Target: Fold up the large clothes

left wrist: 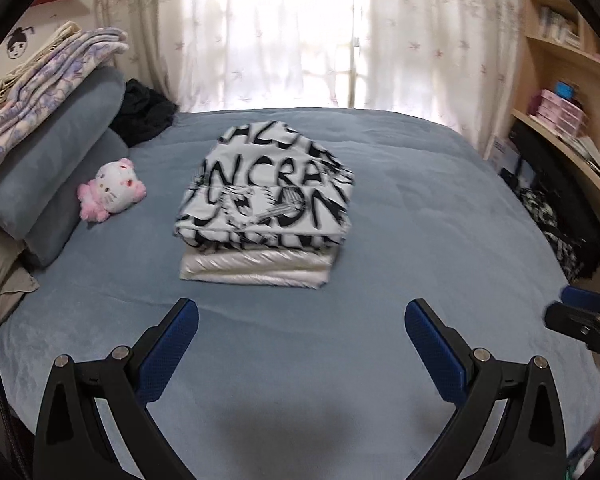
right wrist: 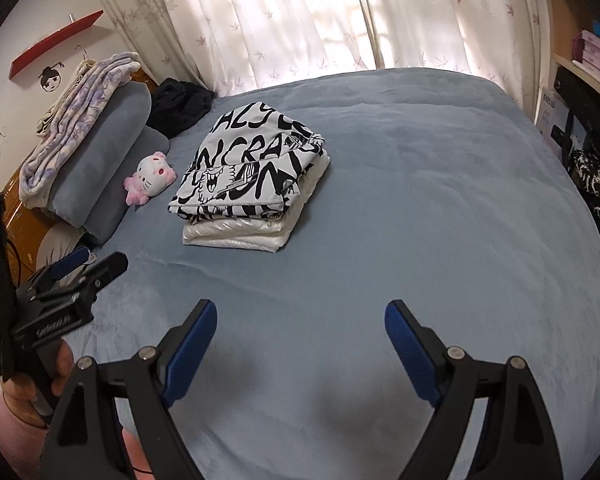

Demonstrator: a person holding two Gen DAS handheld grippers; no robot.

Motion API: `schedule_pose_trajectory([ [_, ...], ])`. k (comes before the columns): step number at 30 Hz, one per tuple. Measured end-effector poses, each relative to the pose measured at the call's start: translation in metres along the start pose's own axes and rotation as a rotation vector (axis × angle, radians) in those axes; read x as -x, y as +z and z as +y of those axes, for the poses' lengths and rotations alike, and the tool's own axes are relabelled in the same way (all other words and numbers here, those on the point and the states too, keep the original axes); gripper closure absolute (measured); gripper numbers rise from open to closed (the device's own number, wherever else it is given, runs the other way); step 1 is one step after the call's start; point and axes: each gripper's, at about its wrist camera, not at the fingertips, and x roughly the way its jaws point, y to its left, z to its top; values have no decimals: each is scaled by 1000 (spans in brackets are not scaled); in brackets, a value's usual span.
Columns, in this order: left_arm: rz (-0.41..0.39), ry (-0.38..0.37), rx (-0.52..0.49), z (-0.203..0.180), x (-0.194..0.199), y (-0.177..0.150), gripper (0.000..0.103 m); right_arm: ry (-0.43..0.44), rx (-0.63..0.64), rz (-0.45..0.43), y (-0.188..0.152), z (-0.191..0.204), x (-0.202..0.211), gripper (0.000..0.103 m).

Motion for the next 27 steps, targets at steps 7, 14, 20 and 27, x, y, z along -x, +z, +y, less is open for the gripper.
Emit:
schedule_pose_trajectory([
  [7, 6, -19, -11, -25, 12, -44, 1, -76, 20, -80, -47, -7, 11, 16],
  [14, 10, -16, -12, -40, 5, -99, 1, -132, -55, -118, -98, -27, 4, 5],
  [20, 83, 17, 57, -32, -23, -143, 1, -184, -140, -62, -145, -46, -25, 5],
  [27, 175, -9, 127, -25, -29, -174, 1, -141, -150, -8, -179, -37, -31, 5],
])
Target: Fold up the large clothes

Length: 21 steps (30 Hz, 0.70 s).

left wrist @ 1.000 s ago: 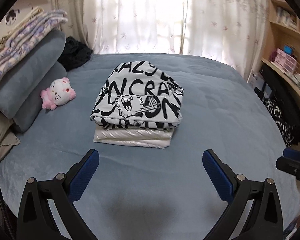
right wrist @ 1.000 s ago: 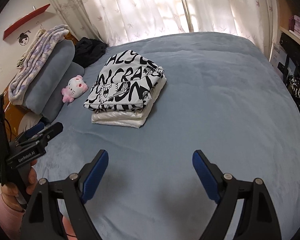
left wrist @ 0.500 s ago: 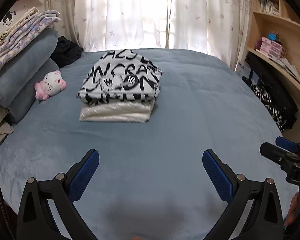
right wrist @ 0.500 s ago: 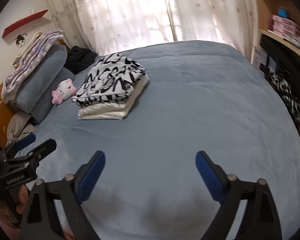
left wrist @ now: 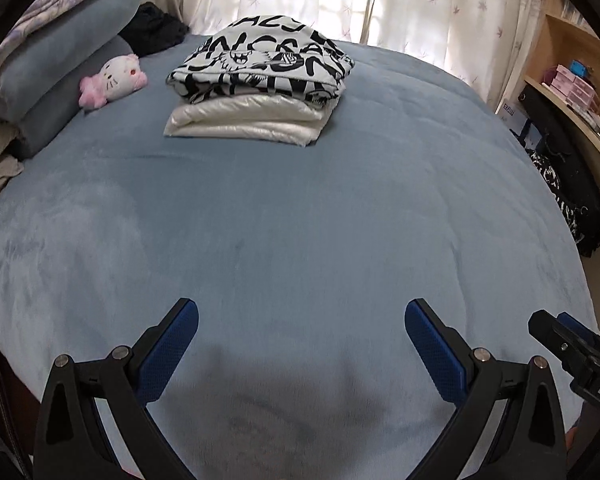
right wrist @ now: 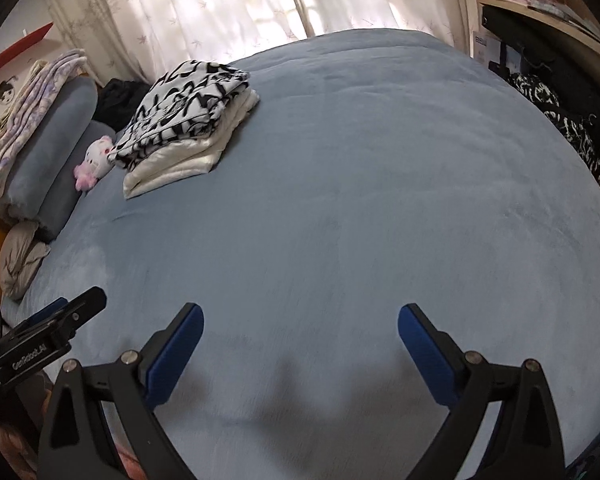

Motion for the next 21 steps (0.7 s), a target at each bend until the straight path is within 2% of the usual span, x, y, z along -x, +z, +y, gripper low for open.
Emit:
schedule_pose_trajectory([
  [10, -61, -12, -42, -11, 39, -15, 1, 18, 101, -81, -7, 30, 37, 5],
  [21, -59, -23, -53, -17, 46, -17, 1, 0, 140, -101, -11, 41, 43, 5],
])
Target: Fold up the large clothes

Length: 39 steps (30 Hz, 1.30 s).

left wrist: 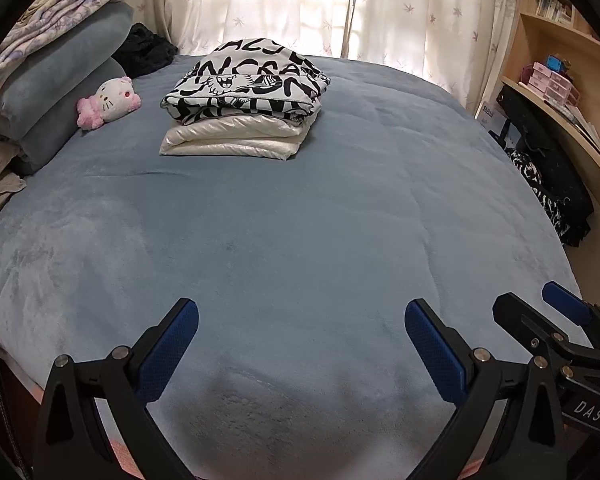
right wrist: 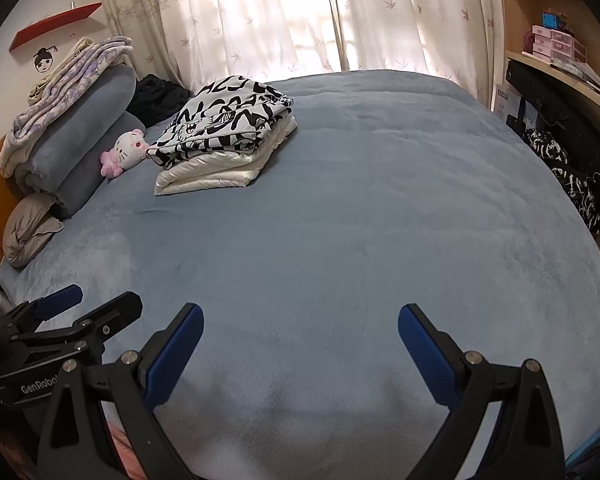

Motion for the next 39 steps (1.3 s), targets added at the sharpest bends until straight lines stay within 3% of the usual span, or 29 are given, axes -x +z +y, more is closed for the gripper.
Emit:
schedule_pose_trajectory([
  [39, -8, 40, -47, -8, 8, -3, 1, 8, -16, 7, -7, -3, 1, 5],
])
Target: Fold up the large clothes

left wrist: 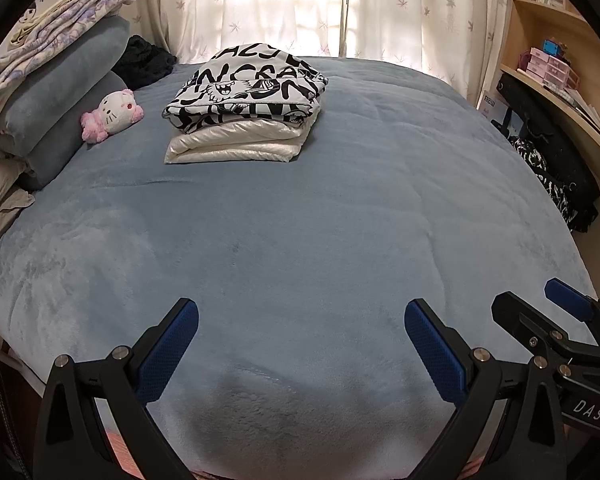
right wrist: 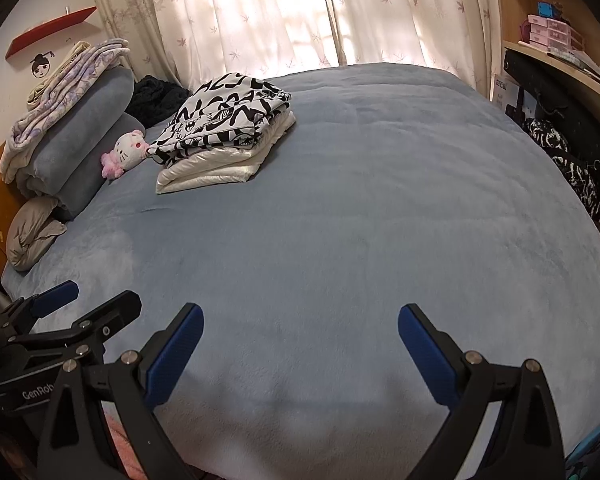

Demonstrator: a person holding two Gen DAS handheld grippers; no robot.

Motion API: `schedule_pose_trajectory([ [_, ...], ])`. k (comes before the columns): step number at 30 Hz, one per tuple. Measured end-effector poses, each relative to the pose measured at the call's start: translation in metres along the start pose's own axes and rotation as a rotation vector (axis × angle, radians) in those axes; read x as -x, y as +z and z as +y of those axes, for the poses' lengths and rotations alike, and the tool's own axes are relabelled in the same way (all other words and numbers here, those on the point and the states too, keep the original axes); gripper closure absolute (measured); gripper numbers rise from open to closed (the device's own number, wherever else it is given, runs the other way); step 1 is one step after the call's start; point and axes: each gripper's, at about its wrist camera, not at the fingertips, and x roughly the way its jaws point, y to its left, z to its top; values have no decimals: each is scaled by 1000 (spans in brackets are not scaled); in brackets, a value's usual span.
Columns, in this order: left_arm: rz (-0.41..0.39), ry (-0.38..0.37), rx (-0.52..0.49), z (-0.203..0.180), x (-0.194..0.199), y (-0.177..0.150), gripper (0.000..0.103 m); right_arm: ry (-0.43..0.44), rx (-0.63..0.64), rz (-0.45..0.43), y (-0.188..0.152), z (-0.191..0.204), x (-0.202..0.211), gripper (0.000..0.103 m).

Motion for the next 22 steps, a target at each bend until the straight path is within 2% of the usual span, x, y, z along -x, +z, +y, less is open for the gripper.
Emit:
schedule_pose_trajectory([
  [22, -9, 4, -24, 0, 4, -3, 2, 7, -9, -5, -3, 0, 3, 5],
])
